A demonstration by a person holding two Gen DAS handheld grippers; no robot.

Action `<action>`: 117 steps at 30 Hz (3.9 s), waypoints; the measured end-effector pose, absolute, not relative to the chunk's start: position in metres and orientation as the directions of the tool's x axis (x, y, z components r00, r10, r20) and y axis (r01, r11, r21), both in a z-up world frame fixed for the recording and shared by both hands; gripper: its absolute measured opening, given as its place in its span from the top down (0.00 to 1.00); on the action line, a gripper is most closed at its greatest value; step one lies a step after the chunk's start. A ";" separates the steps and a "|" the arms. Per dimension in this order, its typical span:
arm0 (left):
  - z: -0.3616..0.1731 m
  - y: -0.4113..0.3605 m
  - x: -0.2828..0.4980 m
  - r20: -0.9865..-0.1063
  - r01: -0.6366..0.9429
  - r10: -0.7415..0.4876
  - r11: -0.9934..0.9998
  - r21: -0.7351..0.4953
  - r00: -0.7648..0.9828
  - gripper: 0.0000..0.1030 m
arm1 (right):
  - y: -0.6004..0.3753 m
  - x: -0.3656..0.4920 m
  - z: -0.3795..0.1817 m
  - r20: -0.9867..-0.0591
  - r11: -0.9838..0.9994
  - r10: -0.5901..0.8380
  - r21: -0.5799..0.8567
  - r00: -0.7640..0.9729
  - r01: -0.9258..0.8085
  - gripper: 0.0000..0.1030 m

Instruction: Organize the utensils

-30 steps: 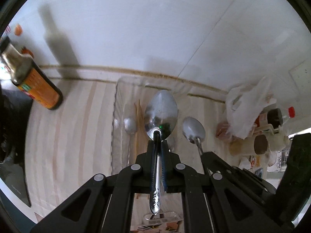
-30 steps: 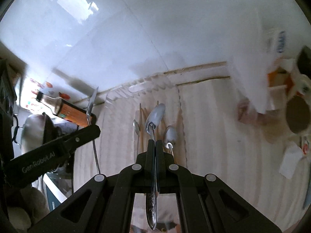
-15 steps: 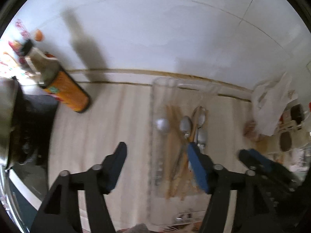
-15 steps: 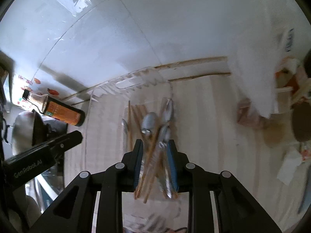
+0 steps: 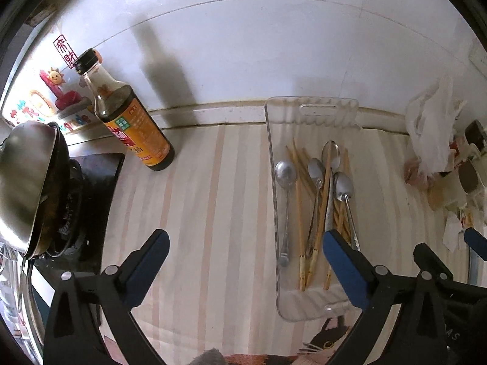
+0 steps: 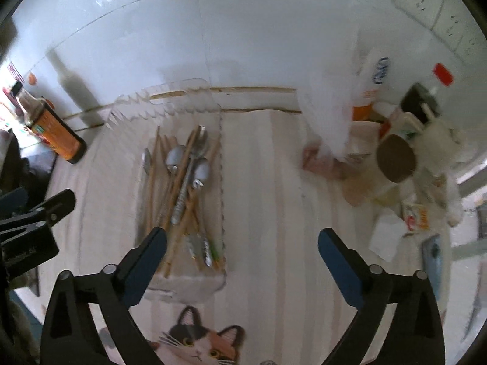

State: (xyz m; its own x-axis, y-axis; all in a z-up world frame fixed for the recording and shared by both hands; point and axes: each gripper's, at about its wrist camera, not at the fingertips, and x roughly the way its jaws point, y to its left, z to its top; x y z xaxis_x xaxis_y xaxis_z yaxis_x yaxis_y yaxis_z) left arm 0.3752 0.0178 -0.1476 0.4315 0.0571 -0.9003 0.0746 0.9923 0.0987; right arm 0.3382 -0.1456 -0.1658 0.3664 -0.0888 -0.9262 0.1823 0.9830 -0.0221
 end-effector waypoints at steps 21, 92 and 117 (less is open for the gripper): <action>-0.056 0.032 0.249 -0.792 0.085 -0.001 0.994 0.064 0.611 0.00 | -0.130 0.223 -0.071 -0.822 0.971 -0.185 -0.070 0.538 0.227 0.00; 0.019 0.033 0.082 -0.665 -0.038 0.078 0.997 0.074 0.743 0.00 | -0.123 0.058 0.041 -0.695 0.984 -0.147 -0.034 0.704 0.173 0.00; 0.016 0.034 0.092 -0.676 -0.035 0.082 0.996 0.083 0.732 0.00 | -0.121 0.076 0.032 -0.714 0.983 -0.155 -0.045 0.682 0.175 0.00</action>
